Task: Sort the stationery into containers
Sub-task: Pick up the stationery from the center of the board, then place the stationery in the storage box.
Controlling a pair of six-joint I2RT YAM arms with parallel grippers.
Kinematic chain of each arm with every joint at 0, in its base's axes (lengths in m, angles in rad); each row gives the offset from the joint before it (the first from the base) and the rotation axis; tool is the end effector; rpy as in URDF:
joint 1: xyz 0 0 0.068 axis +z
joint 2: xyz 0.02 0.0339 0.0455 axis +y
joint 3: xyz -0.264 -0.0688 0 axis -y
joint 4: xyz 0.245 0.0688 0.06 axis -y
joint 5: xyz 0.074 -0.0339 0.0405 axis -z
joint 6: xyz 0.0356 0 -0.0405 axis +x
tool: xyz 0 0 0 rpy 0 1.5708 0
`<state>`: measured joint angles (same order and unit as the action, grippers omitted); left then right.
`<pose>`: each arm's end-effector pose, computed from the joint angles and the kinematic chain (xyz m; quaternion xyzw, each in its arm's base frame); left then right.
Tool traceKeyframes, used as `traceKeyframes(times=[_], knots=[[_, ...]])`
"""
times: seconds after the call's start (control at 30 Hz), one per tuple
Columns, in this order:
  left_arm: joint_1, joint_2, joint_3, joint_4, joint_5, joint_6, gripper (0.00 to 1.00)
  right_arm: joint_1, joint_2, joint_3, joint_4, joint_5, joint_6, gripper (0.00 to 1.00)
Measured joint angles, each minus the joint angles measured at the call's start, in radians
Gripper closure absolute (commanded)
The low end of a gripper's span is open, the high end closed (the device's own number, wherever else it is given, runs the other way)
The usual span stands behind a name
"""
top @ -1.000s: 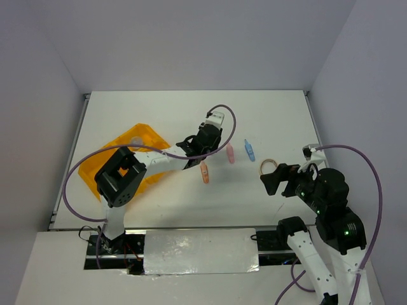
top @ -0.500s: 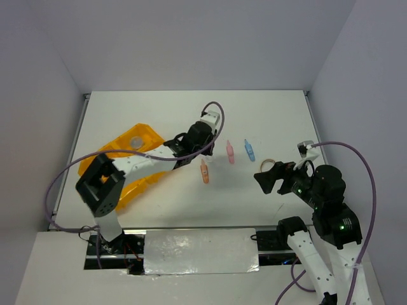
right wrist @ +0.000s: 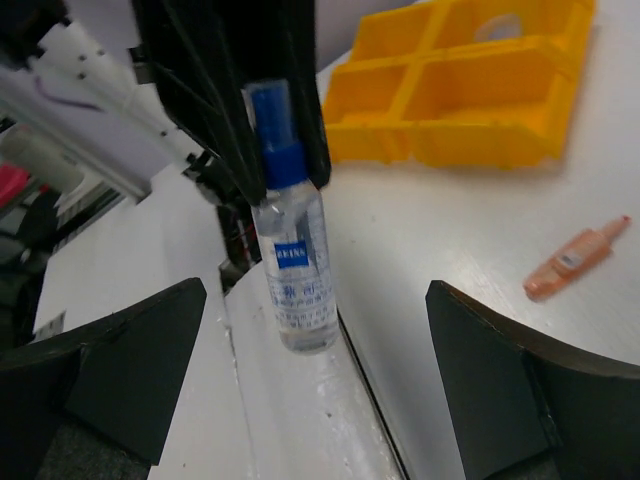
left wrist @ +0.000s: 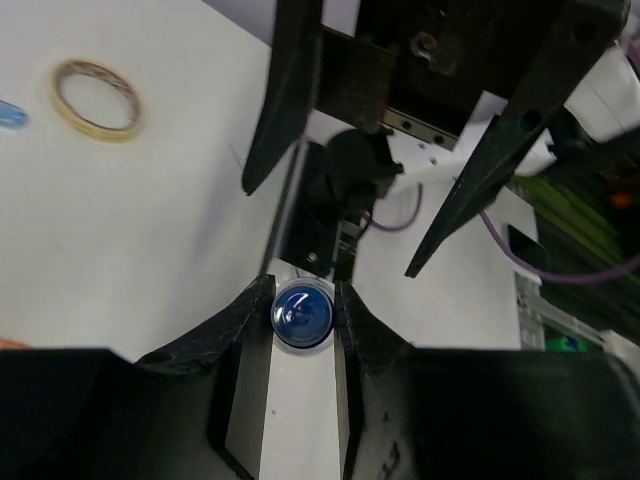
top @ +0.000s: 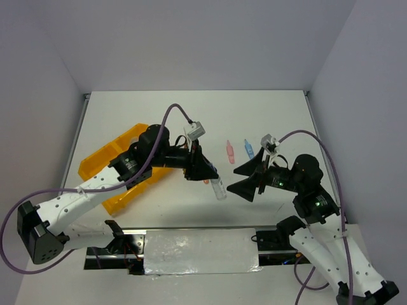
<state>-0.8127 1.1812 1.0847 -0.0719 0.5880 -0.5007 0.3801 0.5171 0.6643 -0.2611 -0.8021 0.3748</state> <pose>0.1723 -0.2107 0.3765 0.2983 0.6934 -0.5523 0.3539 0.1040 0.0691 0.3281 -0.2617 0.6863 0.4967 0.4624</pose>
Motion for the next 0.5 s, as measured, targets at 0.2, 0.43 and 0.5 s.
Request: traceKeyframes(times=[0.2, 0.43, 0.5], knots=[[0.0, -0.05, -0.044, 0.005, 0.126, -0.024, 1.0, 0.166, 0.084, -0.025, 0.221, -0.107, 0.026, 0.02], [0.0, -0.072, -0.05, 0.066, 0.186, -0.051, 1.0, 0.252, 0.093, -0.071, 0.305, -0.115, 0.044, 0.07], [0.0, -0.08, -0.067, 0.106, 0.203, -0.063, 1.0, 0.264, 0.1, -0.083, 0.349, -0.108, 0.059, 0.13]])
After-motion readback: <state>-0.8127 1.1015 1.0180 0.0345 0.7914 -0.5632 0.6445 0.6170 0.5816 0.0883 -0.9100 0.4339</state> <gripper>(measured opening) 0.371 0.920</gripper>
